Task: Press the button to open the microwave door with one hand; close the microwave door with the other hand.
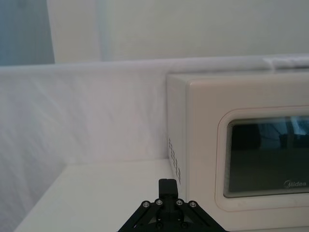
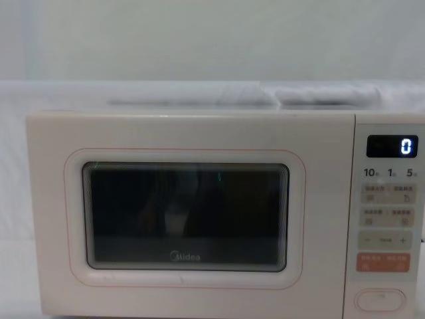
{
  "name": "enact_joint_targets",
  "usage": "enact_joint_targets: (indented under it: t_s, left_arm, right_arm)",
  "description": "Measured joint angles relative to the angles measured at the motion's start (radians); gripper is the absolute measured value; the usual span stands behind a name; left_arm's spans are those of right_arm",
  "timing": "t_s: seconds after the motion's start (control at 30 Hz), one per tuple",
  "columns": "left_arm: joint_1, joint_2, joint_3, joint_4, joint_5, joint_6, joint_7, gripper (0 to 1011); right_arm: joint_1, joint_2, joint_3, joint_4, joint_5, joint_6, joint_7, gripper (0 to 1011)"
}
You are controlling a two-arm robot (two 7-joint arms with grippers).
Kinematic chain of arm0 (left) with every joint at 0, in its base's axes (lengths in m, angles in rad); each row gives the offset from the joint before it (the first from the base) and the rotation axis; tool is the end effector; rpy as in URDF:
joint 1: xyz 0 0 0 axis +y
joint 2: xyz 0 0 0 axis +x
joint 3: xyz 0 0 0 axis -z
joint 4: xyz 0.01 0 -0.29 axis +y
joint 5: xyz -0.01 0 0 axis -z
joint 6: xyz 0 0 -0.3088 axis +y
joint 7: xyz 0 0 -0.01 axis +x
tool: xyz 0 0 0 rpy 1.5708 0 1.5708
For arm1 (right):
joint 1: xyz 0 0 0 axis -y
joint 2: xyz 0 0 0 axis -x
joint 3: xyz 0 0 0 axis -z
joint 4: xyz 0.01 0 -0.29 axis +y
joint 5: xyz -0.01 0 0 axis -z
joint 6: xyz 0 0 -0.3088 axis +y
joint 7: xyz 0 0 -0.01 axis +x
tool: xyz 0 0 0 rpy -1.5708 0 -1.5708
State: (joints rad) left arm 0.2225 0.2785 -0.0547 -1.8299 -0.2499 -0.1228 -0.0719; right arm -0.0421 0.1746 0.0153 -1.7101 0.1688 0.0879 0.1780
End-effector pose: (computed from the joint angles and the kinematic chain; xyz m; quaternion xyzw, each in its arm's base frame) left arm 0.2670 0.0767 -0.2692 -0.0442 -0.0712 0.6711 0.7366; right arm 0.3163 -0.0493 -0.2653 0.0005 -0.0060 -0.6381 0.7699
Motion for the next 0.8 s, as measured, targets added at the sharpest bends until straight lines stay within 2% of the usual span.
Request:
enact_joint_targets:
  t_s: [0.37, 0.8]
  left_arm:
    - [-0.008, -0.037, -0.01, 0.052, -0.008, 0.007, -0.031, 0]
    - [-0.024, -0.074, -0.014, 0.097, 0.04, 0.063, -0.032, 0]
  right_arm:
    - [0.0, 0.0, 0.0, 0.0, 0.0, 0.0, 0.0, 1002]
    - [0.0, 0.0, 0.0, 0.0, 0.0, 0.0, 0.0, 1002]
